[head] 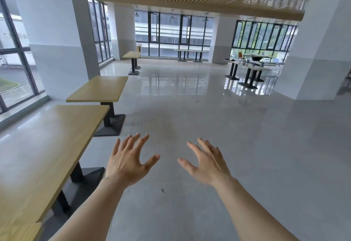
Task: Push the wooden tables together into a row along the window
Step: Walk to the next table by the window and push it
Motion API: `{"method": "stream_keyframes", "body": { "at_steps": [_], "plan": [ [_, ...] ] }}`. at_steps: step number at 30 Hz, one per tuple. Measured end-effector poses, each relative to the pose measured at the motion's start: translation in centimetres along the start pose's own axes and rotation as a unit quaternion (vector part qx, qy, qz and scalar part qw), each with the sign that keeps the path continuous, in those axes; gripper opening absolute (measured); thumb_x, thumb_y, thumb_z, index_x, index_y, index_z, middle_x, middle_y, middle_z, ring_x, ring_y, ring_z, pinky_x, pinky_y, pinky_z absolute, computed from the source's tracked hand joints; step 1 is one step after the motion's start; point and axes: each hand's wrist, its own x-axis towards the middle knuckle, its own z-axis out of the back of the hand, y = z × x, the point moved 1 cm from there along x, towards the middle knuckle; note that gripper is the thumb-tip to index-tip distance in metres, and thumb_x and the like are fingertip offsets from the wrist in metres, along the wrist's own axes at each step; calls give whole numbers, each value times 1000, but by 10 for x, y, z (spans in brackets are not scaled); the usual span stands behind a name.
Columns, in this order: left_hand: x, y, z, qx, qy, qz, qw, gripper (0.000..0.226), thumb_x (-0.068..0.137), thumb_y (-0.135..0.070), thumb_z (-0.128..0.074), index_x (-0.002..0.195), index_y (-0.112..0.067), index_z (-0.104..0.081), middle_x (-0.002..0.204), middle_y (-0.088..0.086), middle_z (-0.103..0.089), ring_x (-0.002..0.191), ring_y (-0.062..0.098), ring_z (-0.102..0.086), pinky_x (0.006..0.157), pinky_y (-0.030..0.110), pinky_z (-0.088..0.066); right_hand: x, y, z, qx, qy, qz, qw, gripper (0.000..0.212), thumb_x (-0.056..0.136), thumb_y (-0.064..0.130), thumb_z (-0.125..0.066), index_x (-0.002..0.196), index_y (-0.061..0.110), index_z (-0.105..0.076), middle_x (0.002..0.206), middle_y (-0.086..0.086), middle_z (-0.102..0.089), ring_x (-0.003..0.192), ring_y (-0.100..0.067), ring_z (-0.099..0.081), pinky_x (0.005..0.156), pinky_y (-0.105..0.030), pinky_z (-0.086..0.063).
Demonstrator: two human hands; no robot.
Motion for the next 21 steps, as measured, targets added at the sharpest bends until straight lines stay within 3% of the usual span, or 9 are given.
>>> {"method": "stream_keyframes", "body": {
  "at_steps": [7, 10, 13, 21],
  "plan": [
    [236, -9, -63, 28, -11, 6, 1000, 103, 73, -96, -3, 161, -43, -12, 172, -5, -16, 160, 21, -7, 129, 50, 1, 242, -83, 14, 15, -4, 2, 1000, 109, 67, 95, -13, 162, 42, -20, 175, -1, -5, 160, -21, 1, 128, -48, 0],
    [339, -3, -77, 28, -22, 11, 999, 101, 75, -95, -6, 161, -43, -15, 171, -5, -19, 159, 21, -10, 129, 49, 2, 348, -104, 30, 13, 2, 4, 1000, 94, 82, 90, -27, 163, 42, -19, 175, -1, -5, 160, -20, 0, 128, -48, 0],
    [428, 20, -99, 21, -31, 17, 999, 98, 78, -95, -10, 161, -43, -17, 170, -5, -22, 158, 20, -15, 129, 49, 1, 443, -114, 31, 7, 4, 21, 1000, 86, 90, 84, -35, 163, 41, -19, 175, -2, -5, 160, -20, -1, 129, -47, 0],
    [663, 121, -190, 20, -49, 42, 998, 99, 78, -94, -11, 161, -42, -17, 170, -5, -24, 158, 20, -15, 129, 44, 3, 714, -115, -21, -17, 14, 40, 999, 87, 89, 85, -34, 163, 42, -17, 175, 0, -2, 160, -21, 1, 129, -45, 0]
  ]
}}
